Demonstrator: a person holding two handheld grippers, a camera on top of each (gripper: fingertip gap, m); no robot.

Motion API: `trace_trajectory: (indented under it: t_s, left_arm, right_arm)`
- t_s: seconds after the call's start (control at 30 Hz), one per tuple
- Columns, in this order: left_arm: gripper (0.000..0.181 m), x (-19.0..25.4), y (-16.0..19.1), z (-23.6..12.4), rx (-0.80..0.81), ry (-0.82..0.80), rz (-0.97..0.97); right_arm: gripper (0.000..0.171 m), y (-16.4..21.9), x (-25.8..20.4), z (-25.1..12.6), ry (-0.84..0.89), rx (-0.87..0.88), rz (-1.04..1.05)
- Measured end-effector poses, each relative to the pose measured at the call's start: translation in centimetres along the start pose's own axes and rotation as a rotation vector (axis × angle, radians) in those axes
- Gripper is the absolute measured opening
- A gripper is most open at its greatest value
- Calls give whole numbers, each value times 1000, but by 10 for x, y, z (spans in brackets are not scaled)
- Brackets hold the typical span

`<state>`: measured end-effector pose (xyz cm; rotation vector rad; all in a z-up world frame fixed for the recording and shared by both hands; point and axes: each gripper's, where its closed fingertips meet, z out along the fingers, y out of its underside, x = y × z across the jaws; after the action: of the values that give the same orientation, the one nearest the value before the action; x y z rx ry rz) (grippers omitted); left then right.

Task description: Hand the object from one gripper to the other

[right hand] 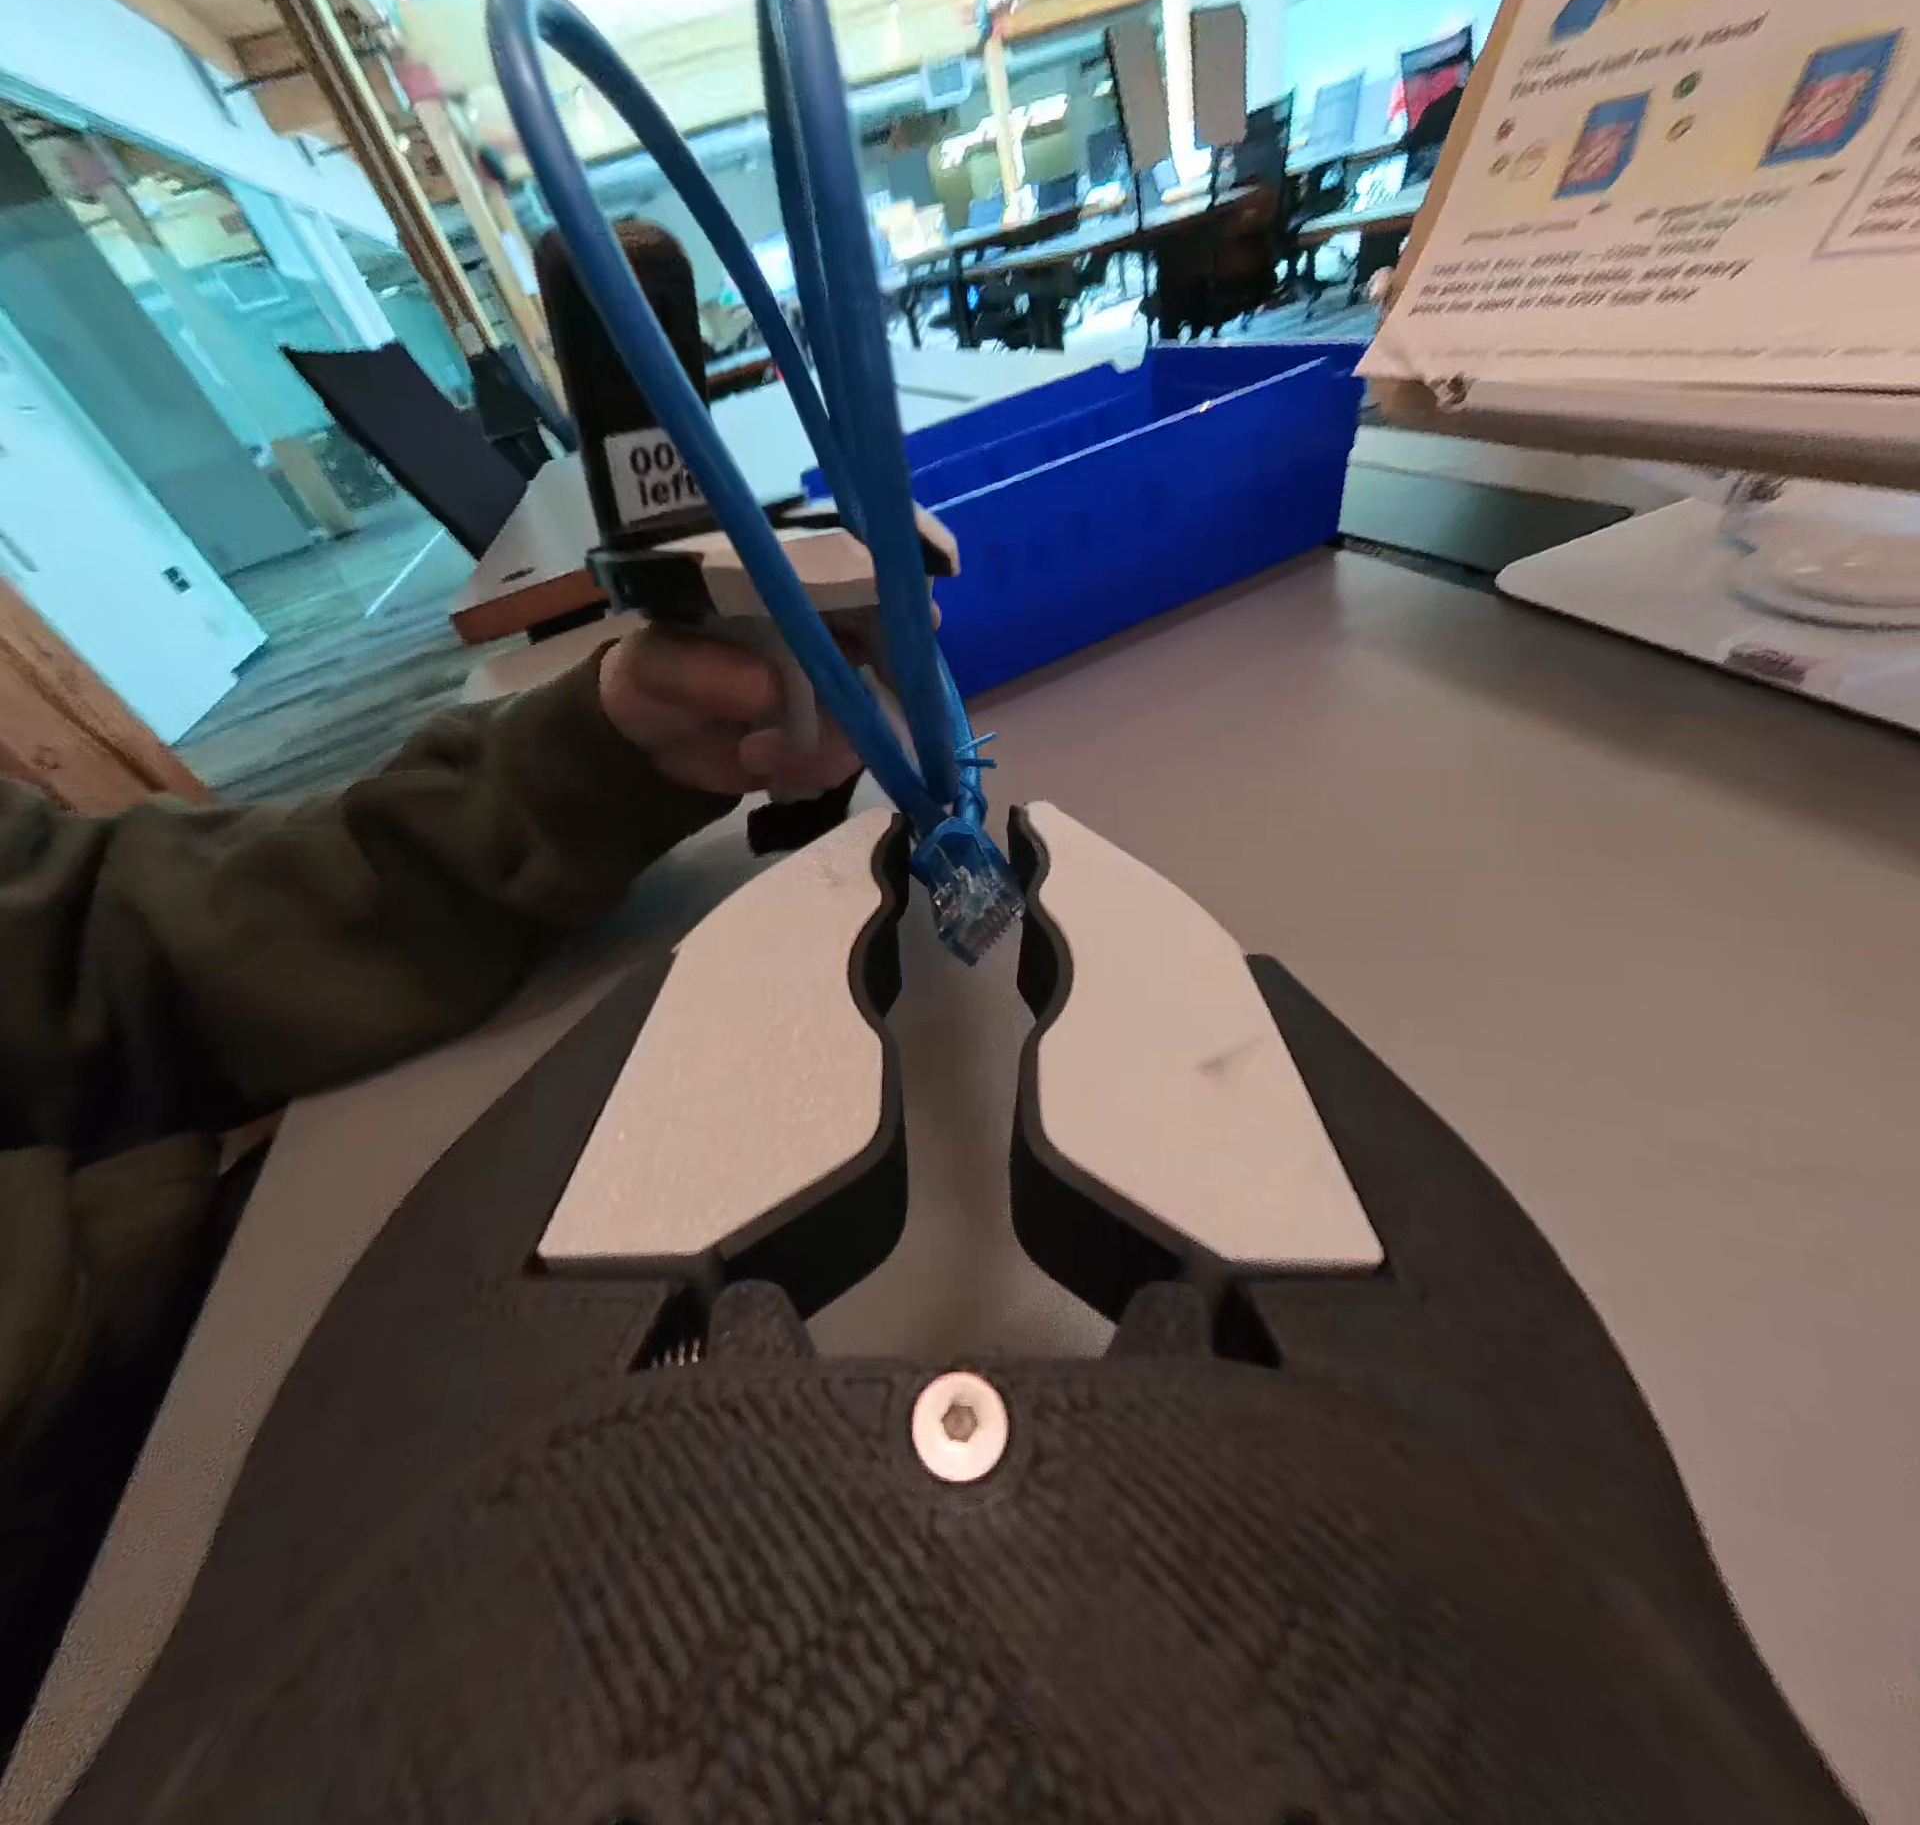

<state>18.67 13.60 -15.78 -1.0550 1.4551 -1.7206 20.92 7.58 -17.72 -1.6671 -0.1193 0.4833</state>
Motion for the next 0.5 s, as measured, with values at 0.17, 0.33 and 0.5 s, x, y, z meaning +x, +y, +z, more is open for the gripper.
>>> trace_trajectory:
  t_s: [0.17,0.33,0.5]
  left_arm:
    - [11,-13,-11,1,135,-55,-215]
    - [12,-20,-12,2,260,-46,-432]
    - [12,0,-3,18,216,6,-395]
  right_arm:
    - [45,-6,0,8,24,105,62]
    - [51,-6,4,16,87,148,74]
    - [16,-27,6,6,115,310,110]
